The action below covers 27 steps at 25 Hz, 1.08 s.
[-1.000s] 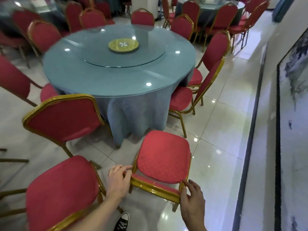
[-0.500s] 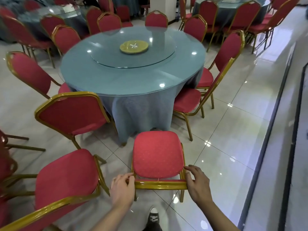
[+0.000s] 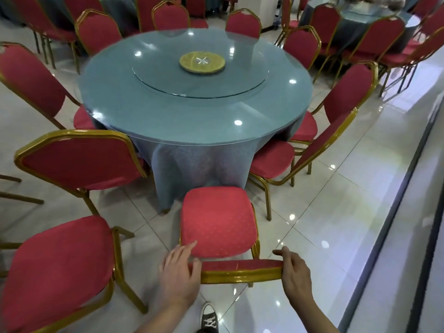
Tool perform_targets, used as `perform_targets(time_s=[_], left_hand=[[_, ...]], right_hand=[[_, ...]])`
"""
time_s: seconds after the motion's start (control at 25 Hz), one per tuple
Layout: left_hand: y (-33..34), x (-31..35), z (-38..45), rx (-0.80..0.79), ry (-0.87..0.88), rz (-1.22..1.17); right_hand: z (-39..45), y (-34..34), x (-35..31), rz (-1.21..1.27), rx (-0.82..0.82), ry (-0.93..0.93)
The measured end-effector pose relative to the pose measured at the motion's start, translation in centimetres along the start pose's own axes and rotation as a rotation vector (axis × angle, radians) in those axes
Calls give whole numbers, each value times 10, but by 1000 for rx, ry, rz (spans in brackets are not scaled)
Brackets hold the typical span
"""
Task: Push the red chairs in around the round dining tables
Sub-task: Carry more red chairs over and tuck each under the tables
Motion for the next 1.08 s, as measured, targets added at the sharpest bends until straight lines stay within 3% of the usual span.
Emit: perform_targets(time_s=[0.72,1.08], left_hand=[[12,65,126,134,-53,-93],[-11,85,192,230,-4,-133]], right_hand=[[168,22,-54,60,-69,-35],[220,45,-88,99,-20,-89]])
Point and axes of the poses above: each hand's wrist, its own z-axis towards the middle knuckle, its own y-axis out of the palm, x = y × z, the point moved 5 cm from there along z, towards the middle knuckle, and after that the axes turned 5 degrees about -z, right-handed, at the moved point
